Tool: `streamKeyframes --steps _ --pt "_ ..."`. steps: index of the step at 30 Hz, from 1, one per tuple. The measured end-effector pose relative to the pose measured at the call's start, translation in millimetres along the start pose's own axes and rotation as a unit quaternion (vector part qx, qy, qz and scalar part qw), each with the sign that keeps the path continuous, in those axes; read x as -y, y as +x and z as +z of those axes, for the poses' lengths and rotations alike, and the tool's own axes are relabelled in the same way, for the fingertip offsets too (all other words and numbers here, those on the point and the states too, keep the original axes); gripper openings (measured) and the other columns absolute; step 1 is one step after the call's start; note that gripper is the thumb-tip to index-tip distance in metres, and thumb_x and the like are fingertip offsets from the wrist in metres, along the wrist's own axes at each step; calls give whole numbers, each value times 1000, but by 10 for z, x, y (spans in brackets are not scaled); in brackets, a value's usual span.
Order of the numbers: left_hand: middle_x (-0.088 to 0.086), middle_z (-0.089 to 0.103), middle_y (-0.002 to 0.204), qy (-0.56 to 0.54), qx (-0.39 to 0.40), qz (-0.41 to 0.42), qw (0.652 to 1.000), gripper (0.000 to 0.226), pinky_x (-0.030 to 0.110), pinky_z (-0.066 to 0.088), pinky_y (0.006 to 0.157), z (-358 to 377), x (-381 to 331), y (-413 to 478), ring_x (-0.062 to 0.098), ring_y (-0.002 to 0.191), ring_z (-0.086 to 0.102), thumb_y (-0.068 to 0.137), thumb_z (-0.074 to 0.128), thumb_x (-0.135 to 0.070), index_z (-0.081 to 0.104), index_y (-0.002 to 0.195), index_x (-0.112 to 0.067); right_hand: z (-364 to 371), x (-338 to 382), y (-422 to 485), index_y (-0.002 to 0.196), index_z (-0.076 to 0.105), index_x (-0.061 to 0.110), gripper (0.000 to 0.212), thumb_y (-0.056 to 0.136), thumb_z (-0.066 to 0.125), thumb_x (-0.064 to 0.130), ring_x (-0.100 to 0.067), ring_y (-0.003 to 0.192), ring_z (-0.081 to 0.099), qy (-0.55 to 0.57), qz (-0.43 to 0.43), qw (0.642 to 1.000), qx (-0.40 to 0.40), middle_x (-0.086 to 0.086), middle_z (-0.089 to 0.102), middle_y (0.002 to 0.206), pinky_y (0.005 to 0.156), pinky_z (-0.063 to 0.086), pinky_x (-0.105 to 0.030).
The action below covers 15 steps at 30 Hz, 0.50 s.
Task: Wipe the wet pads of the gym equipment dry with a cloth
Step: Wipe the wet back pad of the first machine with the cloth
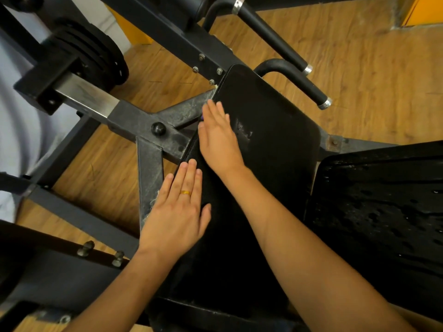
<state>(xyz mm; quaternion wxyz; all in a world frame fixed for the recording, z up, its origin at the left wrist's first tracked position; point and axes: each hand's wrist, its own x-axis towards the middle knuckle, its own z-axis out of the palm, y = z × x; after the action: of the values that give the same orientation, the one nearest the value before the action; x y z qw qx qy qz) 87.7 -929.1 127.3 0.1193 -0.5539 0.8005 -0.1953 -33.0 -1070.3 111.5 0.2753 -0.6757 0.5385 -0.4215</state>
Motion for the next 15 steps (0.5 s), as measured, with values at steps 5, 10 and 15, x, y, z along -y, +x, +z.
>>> streamKeyframes --steps 5,10,15 --pt "22 11 166 -4 0 -1 1000 73 50 20 124 8 -1 7 31 156 11 102 32 -44 21 157 3 -15 -85 276 156 27 2 50 109 33 18 -26 156 7 -3 73 997 -39 -13 20 166 127 8 -43" --pt "23 12 165 -14 -2 4 1000 72 51 20 124 5 2 0 32 155 10 102 31 -44 19 156 3 37 -21 -584 159 23 11 57 107 37 29 -11 155 -1 41 101 993 -40 -2 11 169 128 2 -36" --pt "24 13 165 -9 -4 6 1000 73 51 20 124 7 1 -2 32 155 11 102 32 -44 20 156 3 54 -100 -831 159 23 11 56 107 38 29 -9 154 -2 24 92 995 -16 -2 12 169 127 -1 -32"
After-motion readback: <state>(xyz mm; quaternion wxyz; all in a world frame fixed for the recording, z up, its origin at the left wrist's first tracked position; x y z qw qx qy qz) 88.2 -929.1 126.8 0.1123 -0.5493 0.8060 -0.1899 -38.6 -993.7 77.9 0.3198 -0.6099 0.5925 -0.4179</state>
